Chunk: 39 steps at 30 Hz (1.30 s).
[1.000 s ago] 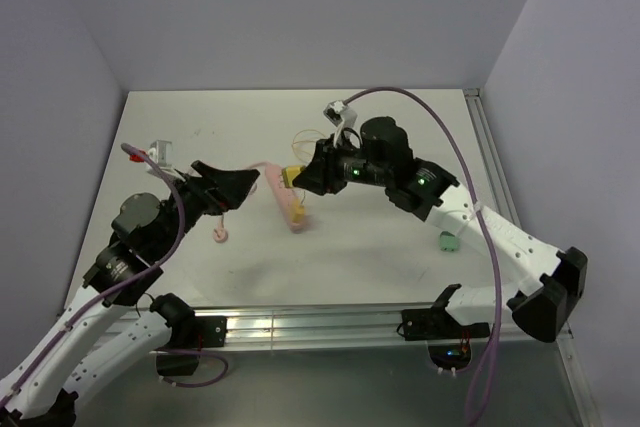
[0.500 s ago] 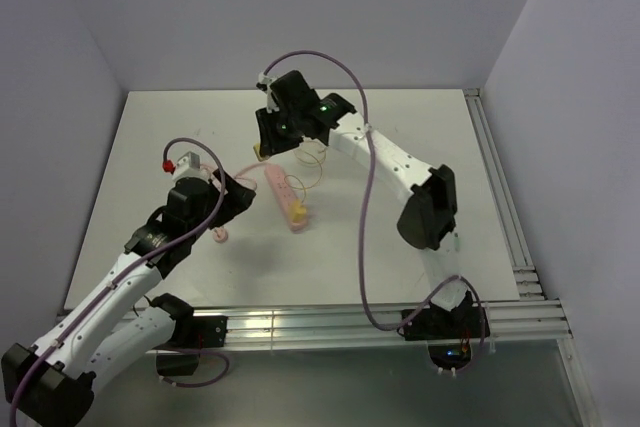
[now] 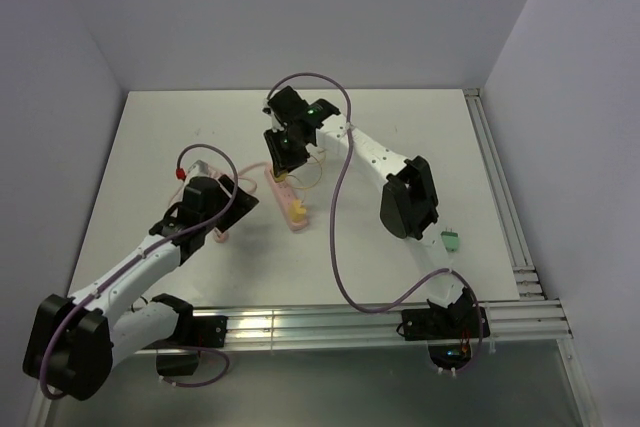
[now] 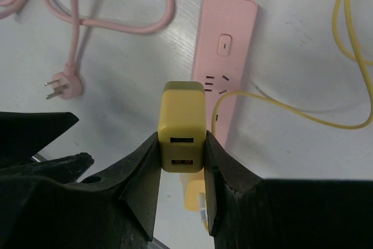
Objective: Insert the plug
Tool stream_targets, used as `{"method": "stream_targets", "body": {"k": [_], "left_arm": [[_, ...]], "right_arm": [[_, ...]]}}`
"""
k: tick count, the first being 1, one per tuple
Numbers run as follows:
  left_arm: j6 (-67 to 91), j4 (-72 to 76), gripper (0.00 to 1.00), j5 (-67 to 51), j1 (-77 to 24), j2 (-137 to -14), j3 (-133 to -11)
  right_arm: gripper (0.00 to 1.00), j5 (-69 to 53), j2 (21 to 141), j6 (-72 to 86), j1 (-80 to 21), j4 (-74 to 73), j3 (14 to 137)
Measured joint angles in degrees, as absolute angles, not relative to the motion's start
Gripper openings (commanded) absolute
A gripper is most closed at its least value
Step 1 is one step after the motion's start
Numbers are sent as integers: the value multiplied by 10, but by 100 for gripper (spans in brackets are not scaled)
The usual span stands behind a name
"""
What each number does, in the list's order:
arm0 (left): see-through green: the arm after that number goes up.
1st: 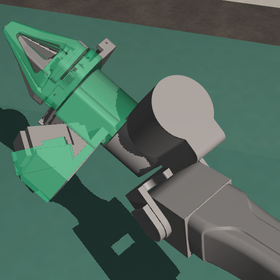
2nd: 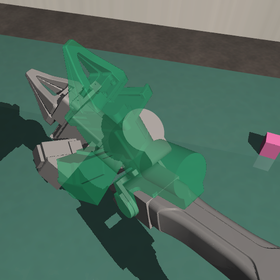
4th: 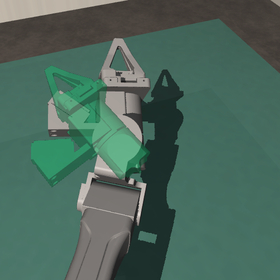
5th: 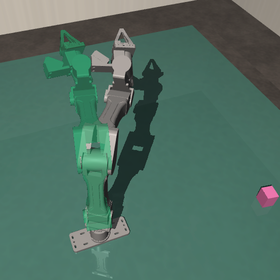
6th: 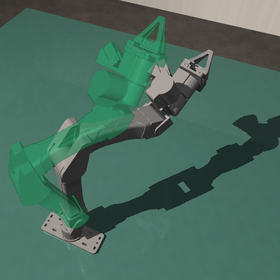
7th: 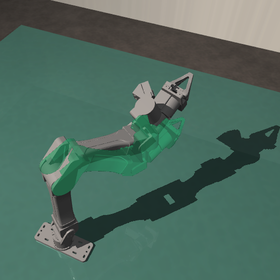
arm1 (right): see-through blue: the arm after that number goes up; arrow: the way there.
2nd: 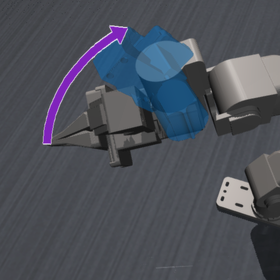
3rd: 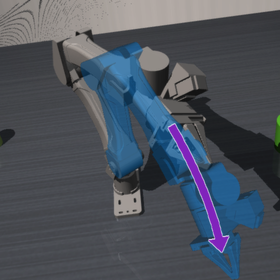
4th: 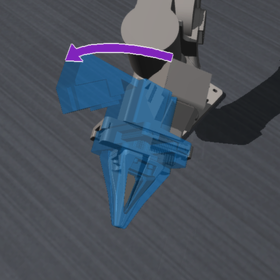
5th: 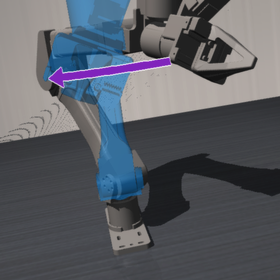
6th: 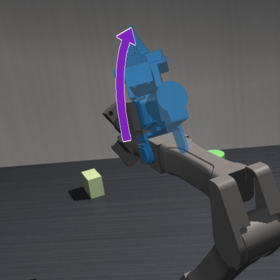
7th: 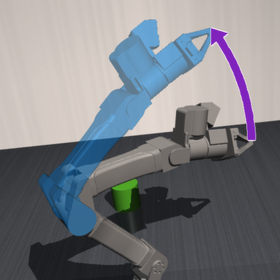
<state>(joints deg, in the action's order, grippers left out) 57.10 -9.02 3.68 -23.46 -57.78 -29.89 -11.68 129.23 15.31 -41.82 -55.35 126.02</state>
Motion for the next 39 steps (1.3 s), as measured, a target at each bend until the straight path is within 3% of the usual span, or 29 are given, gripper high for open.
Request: {"method": "stream_targets", "body": {"k": [24, 39], "left_arm": [[583, 68, 62, -77, -175, -785, -340], [583, 105, 57, -106, -168, -827, -342]], "right_arm": [[0, -108, 1314, 156, -409, -566, 1244], [0, -117, 1327, 156, -408, -565, 1244]]}}
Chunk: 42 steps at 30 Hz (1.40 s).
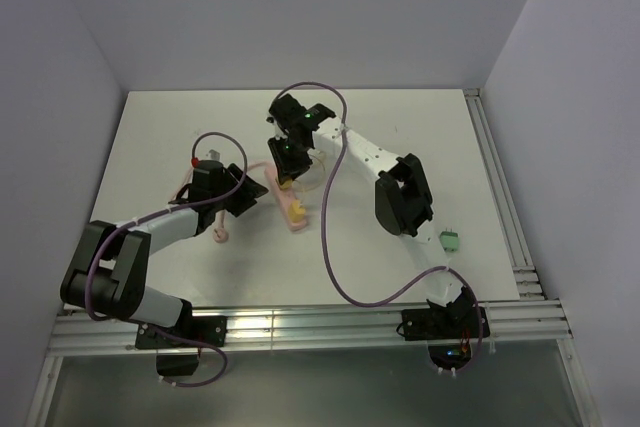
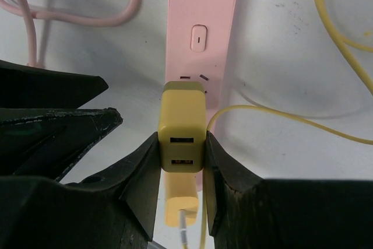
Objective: Insert the plug
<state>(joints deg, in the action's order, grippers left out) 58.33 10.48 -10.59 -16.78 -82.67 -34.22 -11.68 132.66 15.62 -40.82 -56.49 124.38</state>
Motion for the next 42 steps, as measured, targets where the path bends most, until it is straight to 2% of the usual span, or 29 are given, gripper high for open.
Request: {"method": "stream_targets", "body": {"k": [11, 17, 23, 26, 29, 39, 42], "left_arm": [[579, 113, 54, -107, -167, -835, -344], [577, 121, 49, -107, -167, -852, -344], [577, 145, 34, -108, -167, -867, -339], [578, 166, 20, -116, -167, -886, -336], [579, 180, 12, -127, -167, -908, -336], [580, 213, 1, -152, -167, -946, -336], [582, 226, 1, -156, -168, -955, -336]], "right_arm": [[0, -143, 1343, 167, -404, -561, 1250], [0, -155, 1346, 176, -404, -558, 1251], [0, -152, 1354, 187, -405, -559, 1263], [0, -138, 1361, 193, -406, -565, 1273], [0, -127, 1362, 201, -410, -567, 1275], [0, -65, 1393, 216, -437, -608, 1333], [0, -35, 1401, 216, -450, -618, 1347]]}}
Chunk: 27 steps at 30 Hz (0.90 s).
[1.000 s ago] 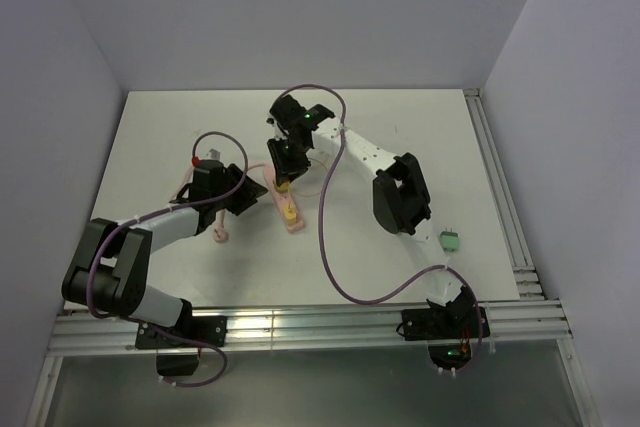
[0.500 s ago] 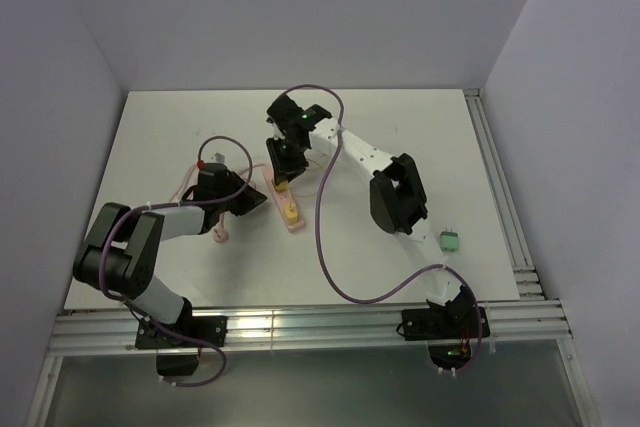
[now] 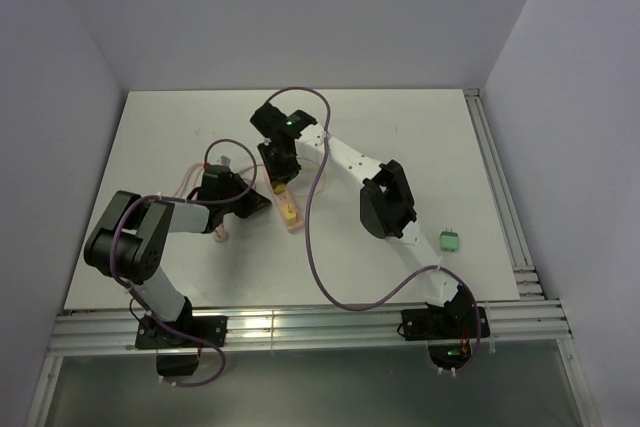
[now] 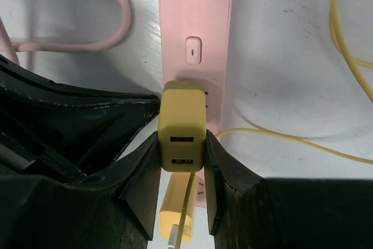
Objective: Insert the plug
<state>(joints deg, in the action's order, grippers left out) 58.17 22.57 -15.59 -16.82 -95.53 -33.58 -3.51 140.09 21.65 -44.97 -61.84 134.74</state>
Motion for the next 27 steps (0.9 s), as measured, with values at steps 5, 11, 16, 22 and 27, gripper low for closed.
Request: {"method": "stream_targets", "body": {"k": [5, 11, 16, 22, 27], "left_arm": [[587, 248, 1, -158, -171, -962, -328], [596, 269, 1, -158, -171, -962, -316], [610, 295, 1, -154, -171, -953, -290], [612, 292, 1, -148, -171, -925, -264], [611, 283, 1, -141, -171, -902, -254]], "right_arm": [[0, 15, 1401, 221, -470, -616, 1347], [0, 61, 1409, 225, -484, -622, 1359], [0, 76, 1420, 224, -489, -632, 1376], [0, 71, 1439, 218, -489, -644, 1399], [0, 70, 1431, 217, -488, -625, 1376]]}}
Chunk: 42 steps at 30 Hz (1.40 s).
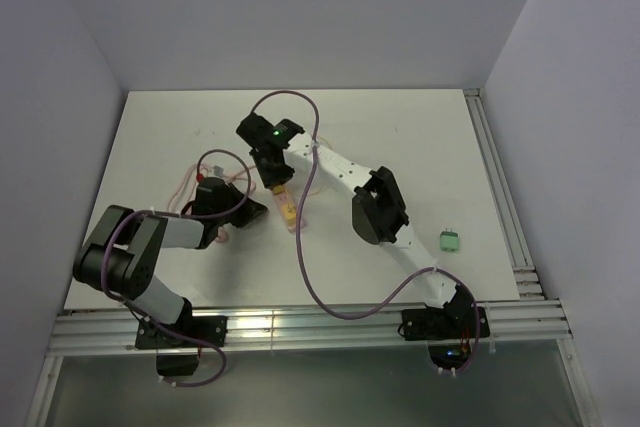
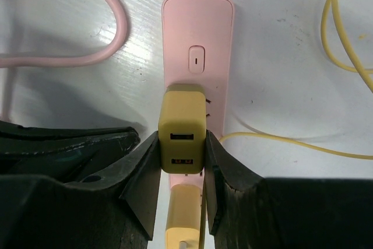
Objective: Insert the plug
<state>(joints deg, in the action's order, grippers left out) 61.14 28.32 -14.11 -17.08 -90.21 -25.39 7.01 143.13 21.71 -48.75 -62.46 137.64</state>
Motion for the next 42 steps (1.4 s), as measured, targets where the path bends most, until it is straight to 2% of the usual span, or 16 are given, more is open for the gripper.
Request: {"method": "stream_targets", "body": {"k": [8, 12, 17, 19, 24, 25, 27, 28, 36, 42], "left_arm": [[604, 263, 1, -127, -171, -848, -246], [592, 235, 6, -111, -171, -810, -245], [578, 196, 13, -91, -171, -745, -243], [574, 178, 14, -86, -171, -718, -243], [561, 132, 18, -70, -171, -648, -243], [560, 123, 19, -66, -171, -635, -243], [556, 105, 19, -62, -171, -612, -243], [554, 98, 20, -61, -171, -604, -243], [547, 35, 21, -51, -171, -543, -243], [537, -6, 25, -46, -171, -500, -244]], "right_arm": [[0, 71, 1419, 220, -488, -598, 1345], [0, 70, 1409, 221, -488, -586, 1333], [19, 66, 1403, 219, -485, -582, 1329], [33, 65, 1404, 217, -485, -586, 1334], [55, 63, 1404, 215, -484, -575, 1328], [67, 62, 1404, 214, -482, -568, 1320], [83, 62, 1405, 210, -481, -566, 1309], [95, 62, 1407, 212, -479, -567, 1308], [98, 62, 1396, 198, -465, -556, 1371], [100, 81, 1303, 181, -452, -551, 1340]]}}
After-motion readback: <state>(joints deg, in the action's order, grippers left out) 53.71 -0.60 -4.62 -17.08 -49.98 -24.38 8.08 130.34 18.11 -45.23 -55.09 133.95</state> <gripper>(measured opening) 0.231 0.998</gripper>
